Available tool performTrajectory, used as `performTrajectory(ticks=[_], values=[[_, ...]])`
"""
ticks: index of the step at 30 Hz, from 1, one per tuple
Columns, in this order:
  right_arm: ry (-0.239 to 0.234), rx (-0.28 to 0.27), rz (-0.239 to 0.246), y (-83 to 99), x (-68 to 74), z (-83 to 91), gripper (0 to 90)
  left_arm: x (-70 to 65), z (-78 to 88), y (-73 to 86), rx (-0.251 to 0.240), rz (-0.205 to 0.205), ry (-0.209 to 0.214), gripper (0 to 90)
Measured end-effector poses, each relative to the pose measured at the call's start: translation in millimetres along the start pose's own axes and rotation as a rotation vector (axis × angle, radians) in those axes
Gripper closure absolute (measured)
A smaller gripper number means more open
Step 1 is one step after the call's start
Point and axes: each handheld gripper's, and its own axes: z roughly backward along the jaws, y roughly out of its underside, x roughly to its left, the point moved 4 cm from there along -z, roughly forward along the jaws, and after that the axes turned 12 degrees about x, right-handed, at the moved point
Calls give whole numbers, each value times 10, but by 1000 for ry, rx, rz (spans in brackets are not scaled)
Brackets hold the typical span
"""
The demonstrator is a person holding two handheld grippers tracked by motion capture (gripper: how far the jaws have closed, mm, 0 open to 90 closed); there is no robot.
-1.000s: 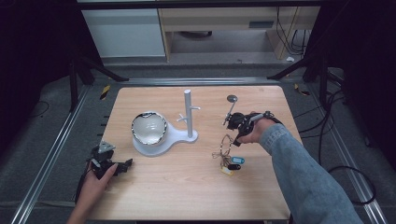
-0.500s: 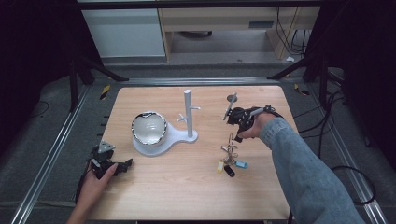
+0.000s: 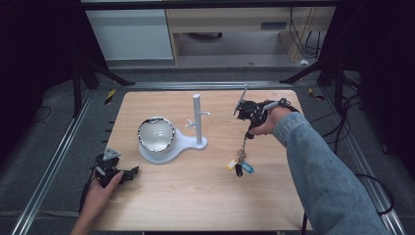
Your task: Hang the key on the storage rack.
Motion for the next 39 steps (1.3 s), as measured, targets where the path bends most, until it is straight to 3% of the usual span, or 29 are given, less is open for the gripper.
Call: performTrajectory(ticks=[21, 39], values=[[36, 8, 25, -230, -71, 308, 884, 1, 1, 0, 1, 1, 1, 0], [52, 9, 48, -397, -77, 450, 884, 1, 0, -1, -1, 3, 1, 0]])
